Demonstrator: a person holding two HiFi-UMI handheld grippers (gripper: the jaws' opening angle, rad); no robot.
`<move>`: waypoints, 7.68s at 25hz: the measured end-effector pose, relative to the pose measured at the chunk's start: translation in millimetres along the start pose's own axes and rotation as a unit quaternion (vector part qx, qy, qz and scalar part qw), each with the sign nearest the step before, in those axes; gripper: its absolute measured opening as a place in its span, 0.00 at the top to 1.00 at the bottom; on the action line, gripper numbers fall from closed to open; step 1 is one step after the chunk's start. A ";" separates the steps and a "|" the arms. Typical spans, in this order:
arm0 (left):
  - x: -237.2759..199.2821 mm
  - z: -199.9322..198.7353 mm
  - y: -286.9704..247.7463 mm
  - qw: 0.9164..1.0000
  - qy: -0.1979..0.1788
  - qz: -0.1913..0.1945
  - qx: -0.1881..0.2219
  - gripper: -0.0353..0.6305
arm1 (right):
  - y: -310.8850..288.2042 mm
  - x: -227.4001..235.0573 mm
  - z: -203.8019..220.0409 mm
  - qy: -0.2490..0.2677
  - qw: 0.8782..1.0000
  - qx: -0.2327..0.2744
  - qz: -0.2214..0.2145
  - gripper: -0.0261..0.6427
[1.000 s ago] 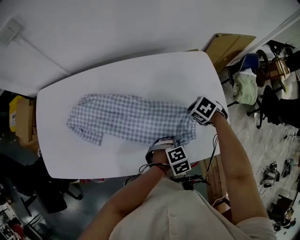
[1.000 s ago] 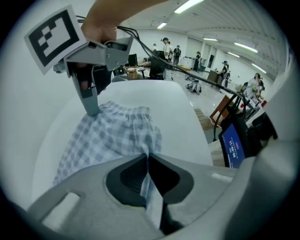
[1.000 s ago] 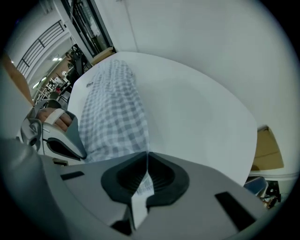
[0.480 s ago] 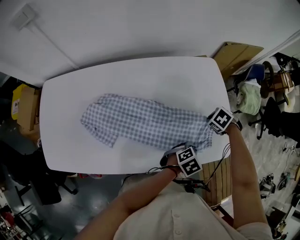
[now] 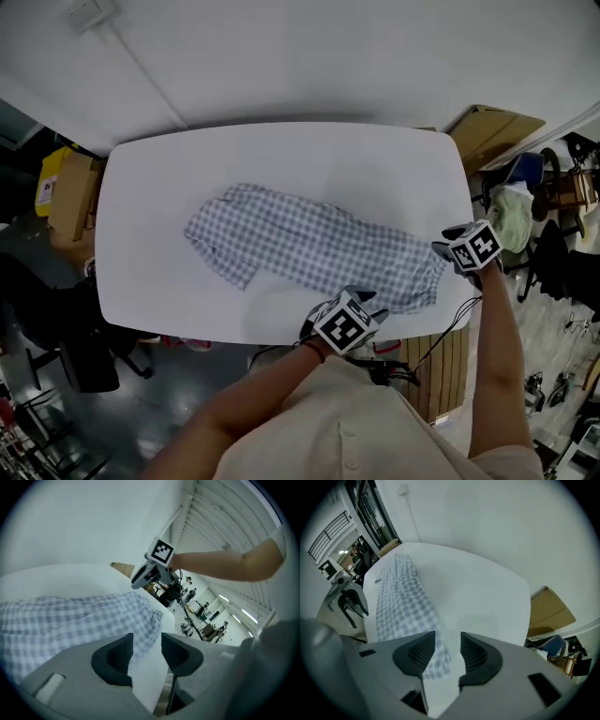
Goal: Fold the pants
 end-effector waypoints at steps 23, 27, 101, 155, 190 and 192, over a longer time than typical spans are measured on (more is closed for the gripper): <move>-169.4 119.2 207.8 0.954 0.234 -0.151 0.115 0.75 | -19.2 -258.7 -253.1 0.252 0.957 0.080 -0.120 0.75; -197.7 154.7 237.0 0.940 0.260 -0.195 0.104 0.74 | -28.4 -294.5 -277.4 0.270 0.950 0.080 -0.135 0.75; -278.9 295.7 407.8 0.856 0.304 -0.418 -0.002 0.90 | -105.0 -339.8 -177.9 0.300 0.932 -0.119 -0.162 0.64; -186.7 377.9 418.4 0.839 0.294 -0.406 0.211 0.76 | -152.9 -610.4 -442.5 0.507 0.849 -0.012 -0.147 0.64; -285.5 316.9 472.8 0.958 0.032 -0.282 0.030 0.61 | 13.1 -611.4 -469.8 0.728 0.635 0.186 -0.177 0.89; -283.0 313.0 477.8 0.959 0.038 -0.277 0.041 0.91 | 16.7 -604.8 -474.9 0.719 0.645 0.192 -0.176 0.89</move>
Point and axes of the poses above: the fingertips, and each gripper's own axes: y backward along the fingers, x to its right, z out of its underside, the point moved 1 cm from there along y, backward along the fingers, and after that the axes turned 5 degrees about -x, right-handed, at the moved point
